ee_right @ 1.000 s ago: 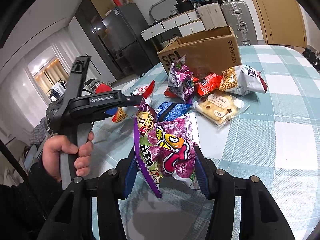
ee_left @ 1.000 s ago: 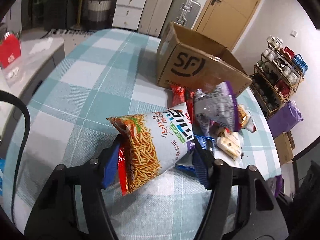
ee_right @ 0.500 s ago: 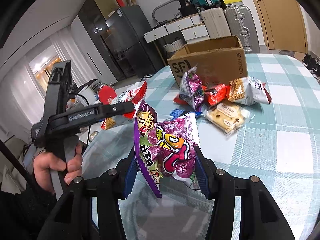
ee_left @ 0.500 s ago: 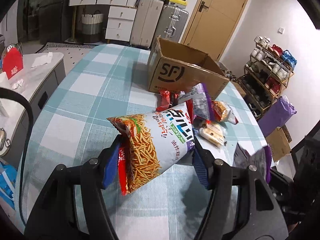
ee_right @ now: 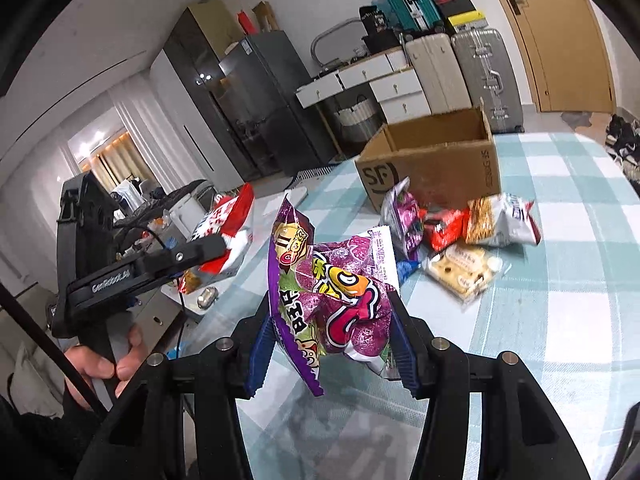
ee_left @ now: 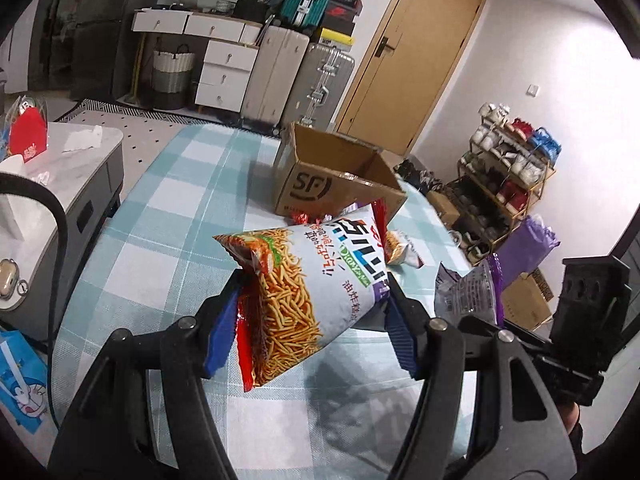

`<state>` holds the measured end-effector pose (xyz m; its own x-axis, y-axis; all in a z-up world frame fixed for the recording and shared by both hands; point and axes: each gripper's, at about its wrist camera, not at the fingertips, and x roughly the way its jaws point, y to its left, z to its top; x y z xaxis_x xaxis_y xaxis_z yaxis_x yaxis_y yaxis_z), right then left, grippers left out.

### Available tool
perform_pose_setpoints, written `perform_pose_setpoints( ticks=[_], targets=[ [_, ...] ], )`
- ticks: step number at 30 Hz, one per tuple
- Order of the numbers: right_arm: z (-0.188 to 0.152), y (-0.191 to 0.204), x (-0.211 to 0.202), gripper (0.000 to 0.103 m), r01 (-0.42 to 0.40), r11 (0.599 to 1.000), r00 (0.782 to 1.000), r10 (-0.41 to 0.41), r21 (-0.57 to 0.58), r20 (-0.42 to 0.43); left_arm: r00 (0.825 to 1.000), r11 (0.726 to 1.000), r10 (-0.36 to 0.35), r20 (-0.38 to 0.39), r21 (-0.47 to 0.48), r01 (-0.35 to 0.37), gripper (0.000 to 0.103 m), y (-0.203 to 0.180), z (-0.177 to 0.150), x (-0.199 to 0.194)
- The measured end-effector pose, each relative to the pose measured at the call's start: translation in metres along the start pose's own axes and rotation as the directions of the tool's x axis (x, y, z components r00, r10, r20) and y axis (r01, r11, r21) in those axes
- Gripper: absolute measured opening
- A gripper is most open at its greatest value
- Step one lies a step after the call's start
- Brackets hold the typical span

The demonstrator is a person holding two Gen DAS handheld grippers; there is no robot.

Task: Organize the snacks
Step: 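Carry both bags over the cardboard box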

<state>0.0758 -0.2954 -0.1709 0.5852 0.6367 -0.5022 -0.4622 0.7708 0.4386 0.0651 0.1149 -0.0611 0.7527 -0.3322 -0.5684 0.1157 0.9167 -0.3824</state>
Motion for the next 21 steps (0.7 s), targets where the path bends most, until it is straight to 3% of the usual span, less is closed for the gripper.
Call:
perform_pose_setpoints(
  ticks=[10,21],
  targets=[
    [0.027,0.013,-0.019,0.052,-0.012,1.000,0.999,0.012,0.011,0.037,0.998,0.999,-0.045,0.033,0.019,0.044,0.063,-0.012,0.009,-0.036],
    [0.110,0.033,-0.041,0.052,-0.002,0.997,0.993,0.011,-0.076,0.118,0.997,0.992,-0.058,0.043,0.112,0.053,0.063,-0.042,0.085,-0.049]
  ],
)
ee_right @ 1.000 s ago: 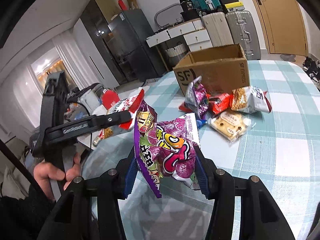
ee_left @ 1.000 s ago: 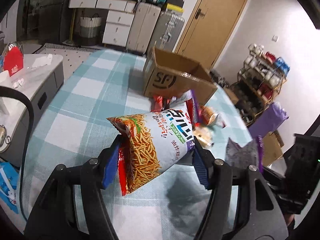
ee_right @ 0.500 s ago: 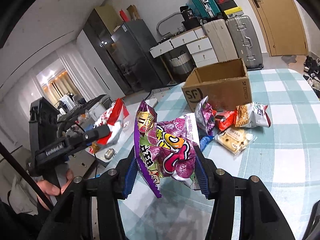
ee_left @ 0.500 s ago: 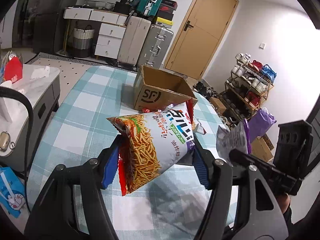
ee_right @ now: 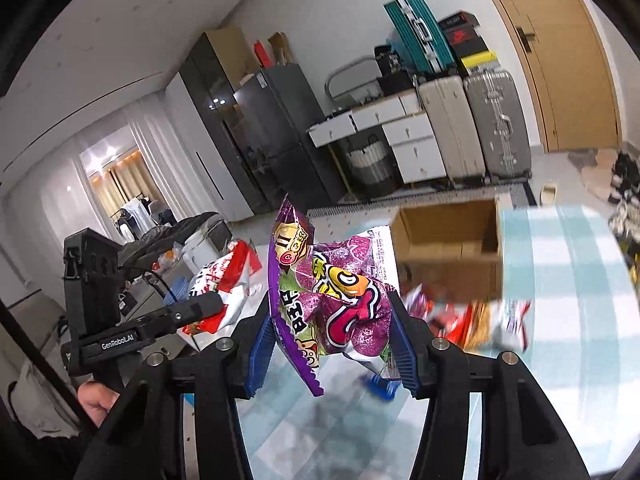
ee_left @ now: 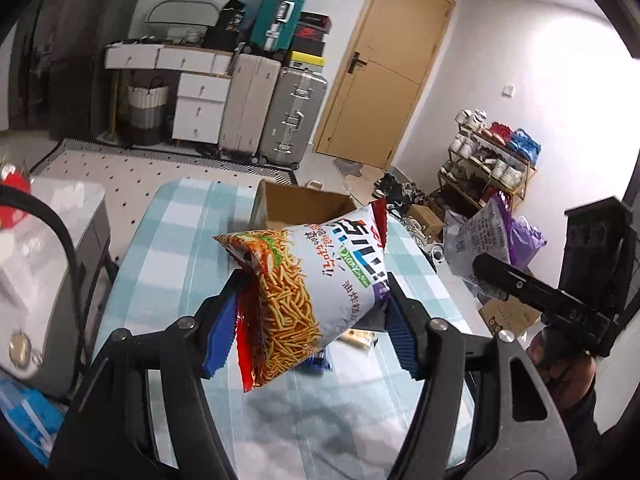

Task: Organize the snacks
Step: 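Carry both bags over the cardboard box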

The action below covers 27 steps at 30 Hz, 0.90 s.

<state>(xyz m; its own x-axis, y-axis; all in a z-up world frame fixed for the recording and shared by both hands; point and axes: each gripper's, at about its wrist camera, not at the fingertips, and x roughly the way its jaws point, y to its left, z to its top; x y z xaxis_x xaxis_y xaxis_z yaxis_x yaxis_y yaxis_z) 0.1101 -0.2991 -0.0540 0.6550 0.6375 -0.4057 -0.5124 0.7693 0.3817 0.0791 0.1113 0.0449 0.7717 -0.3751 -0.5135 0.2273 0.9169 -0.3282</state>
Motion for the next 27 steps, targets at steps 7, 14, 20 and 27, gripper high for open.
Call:
perform_pose_setpoints(
  ticks=[7,14,20,27],
  targets=[
    [0.051,0.000,0.015,0.052,-0.005,0.999,1.000,0.004,-0.046,-0.007,0.998,0.999,-0.051,-0.041,-0.003,0.051,0.063,-0.012,0.059,0.033],
    [0.095,-0.017,0.044,0.052,0.022,0.999,1.000,-0.023,-0.048,-0.014,0.997,0.999,-0.045,-0.067,-0.003,0.045,0.063,-0.022,0.116,0.071],
    [0.125,-0.049,0.063,0.052,0.035,0.999,0.999,-0.035,0.007,0.004,0.994,0.999,-0.033,-0.107,0.026,0.036,0.063,-0.031,0.155,0.116],
    [0.148,-0.094,0.102,0.052,0.088,0.996,0.995,-0.087,0.030,-0.042,0.984,1.000,-0.019,-0.179,0.020,0.023,0.063,-0.025,0.179,0.199]
  ],
)
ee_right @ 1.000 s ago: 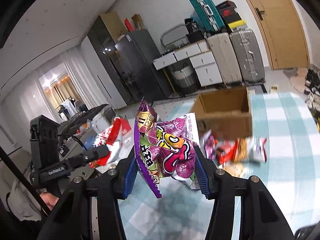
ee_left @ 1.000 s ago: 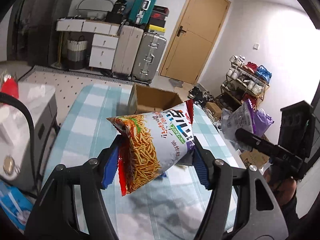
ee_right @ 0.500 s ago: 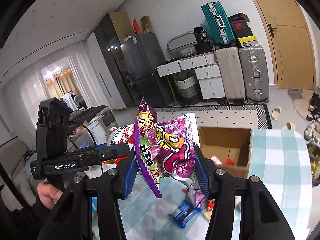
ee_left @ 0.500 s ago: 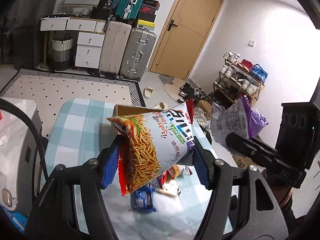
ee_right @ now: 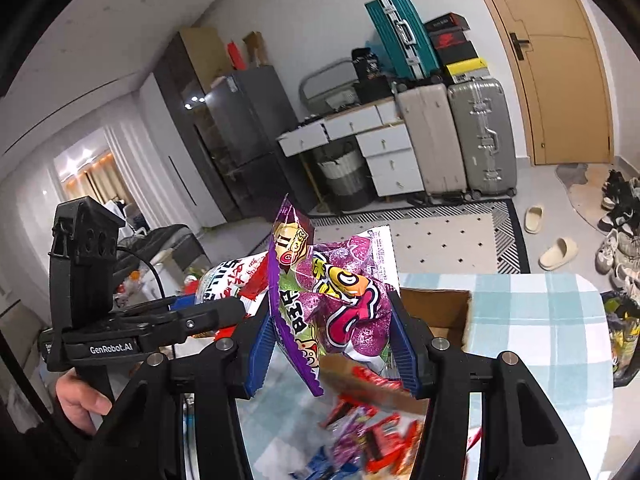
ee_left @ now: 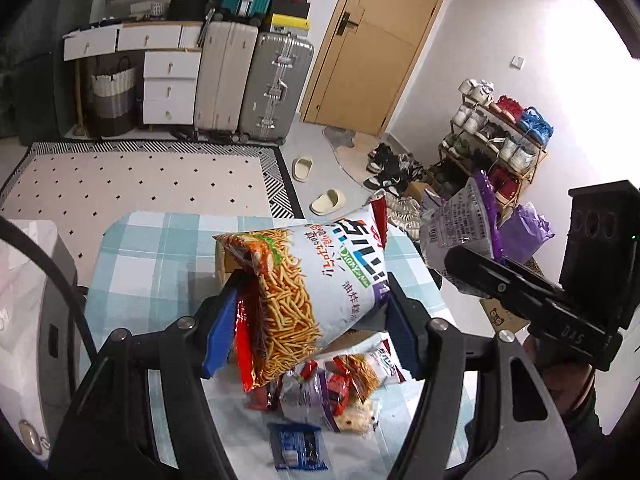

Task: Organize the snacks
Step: 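Carry both bags over the cardboard box, then open both grippers to drop the noodle and purple bags into the box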

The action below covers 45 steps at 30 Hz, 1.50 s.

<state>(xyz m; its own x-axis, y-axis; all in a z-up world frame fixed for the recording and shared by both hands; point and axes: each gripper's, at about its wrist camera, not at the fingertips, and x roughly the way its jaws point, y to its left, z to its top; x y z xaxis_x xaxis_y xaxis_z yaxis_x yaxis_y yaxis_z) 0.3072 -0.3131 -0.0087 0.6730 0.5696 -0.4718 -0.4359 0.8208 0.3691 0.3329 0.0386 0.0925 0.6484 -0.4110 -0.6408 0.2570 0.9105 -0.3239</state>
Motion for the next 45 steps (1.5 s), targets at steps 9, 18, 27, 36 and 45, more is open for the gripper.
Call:
perform_pose_setpoints(
  ticks=[9,18,27,36,45],
  targets=[
    [-0.005,-0.036,0.063,0.052,0.043,0.999,0.994,-0.045,-0.024,-0.102,0.992,0.999,0.035,-0.122,0.009,-0.034,0.063,0.018,-0.002,0.104],
    [-0.032,-0.066,0.115,0.052,0.086,0.996,0.974,-0.092,-0.040,-0.208,0.970,0.997,0.074,-0.231,0.019,-0.071,0.063,0.045,-0.027,0.183],
    [-0.053,-0.088,0.145,0.052,0.107,0.994,0.956,-0.110,-0.027,-0.272,0.957,0.994,0.104,-0.270,0.056,-0.092,0.064,0.059,-0.048,0.218],
    [-0.070,-0.093,0.159,0.053,0.136,0.990,0.942,-0.138,-0.029,-0.306,0.945,0.988,0.141,-0.294,0.110,-0.113,0.064,0.058,-0.062,0.243],
    [-0.073,-0.094,0.154,0.054,0.144,0.989,0.943,-0.143,-0.019,-0.300,0.937,0.982,0.170,-0.305,0.127,-0.137,0.066,0.045,-0.065,0.247]
  ],
)
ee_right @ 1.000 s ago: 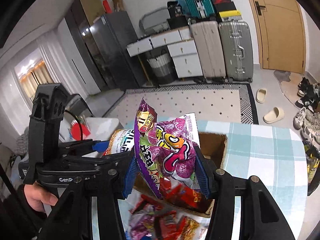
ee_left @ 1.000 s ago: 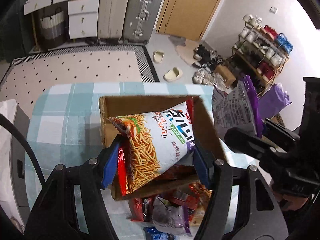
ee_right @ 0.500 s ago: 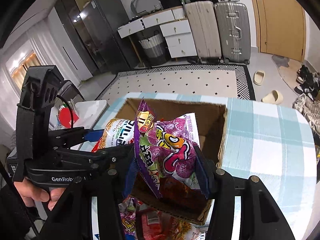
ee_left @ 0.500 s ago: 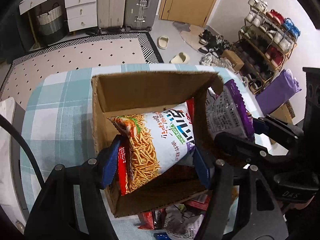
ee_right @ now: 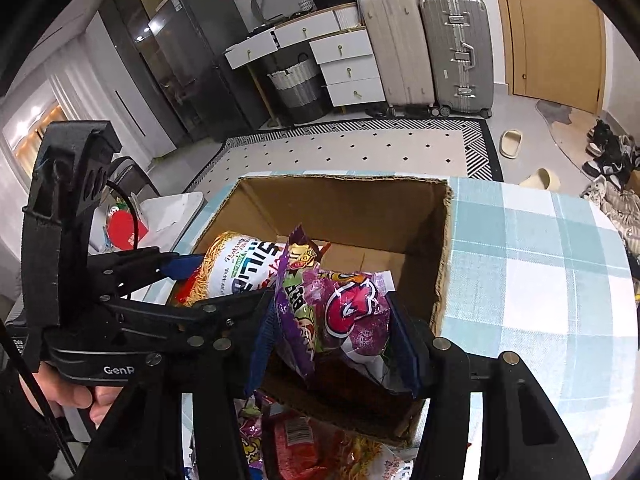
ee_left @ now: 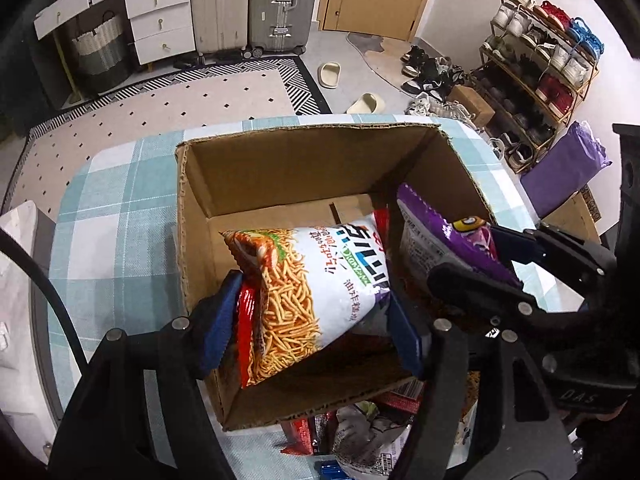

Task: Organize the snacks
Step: 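Open both grippers to drop the noodle and purple bags into the box, then move both tools back toward the remaining snacks on the table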

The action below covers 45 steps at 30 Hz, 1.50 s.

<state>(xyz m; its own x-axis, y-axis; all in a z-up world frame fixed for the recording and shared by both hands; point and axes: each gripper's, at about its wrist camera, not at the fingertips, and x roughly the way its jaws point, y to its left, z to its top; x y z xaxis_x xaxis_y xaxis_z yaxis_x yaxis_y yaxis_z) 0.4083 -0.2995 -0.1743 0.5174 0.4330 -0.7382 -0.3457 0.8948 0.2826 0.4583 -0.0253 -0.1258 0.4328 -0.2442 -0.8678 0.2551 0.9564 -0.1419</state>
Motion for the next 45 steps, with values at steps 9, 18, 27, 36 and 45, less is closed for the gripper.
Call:
perform_pose_setpoints(
  ticks=[9,18,27,36,45],
  targets=[
    [-0.002,0.011,-0.038,0.060,0.030,0.998,0.998,-0.027,-0.047,0.061,0.999,0.999,0.034,0.040,0.001,-0.034,0.074,-0.011,-0.004,-0.020],
    [-0.016,0.023,-0.095,0.068,0.021,0.998,0.990,-0.013,-0.058,0.143,0.980,0.996,0.083,0.182,0.030,-0.090,0.079,-0.034,-0.032,-0.095],
    [-0.057,0.070,-0.154,0.080,0.065,0.981,0.966,-0.015,-0.185,0.258,0.933,0.991,0.122,0.338,0.005,-0.131,0.082,-0.049,-0.090,-0.173],
    [-0.115,0.101,-0.208,0.088,0.071,0.982,0.922,0.002,-0.175,0.387,0.893,0.991,0.113,0.436,0.010,-0.131,0.087,-0.060,-0.153,-0.246],
    [-0.175,0.111,-0.247,0.098,0.081,0.990,0.877,-0.015,-0.118,0.481,0.850,0.996,0.083,0.520,-0.009,-0.092,0.102,-0.066,-0.215,-0.290]
  ],
)
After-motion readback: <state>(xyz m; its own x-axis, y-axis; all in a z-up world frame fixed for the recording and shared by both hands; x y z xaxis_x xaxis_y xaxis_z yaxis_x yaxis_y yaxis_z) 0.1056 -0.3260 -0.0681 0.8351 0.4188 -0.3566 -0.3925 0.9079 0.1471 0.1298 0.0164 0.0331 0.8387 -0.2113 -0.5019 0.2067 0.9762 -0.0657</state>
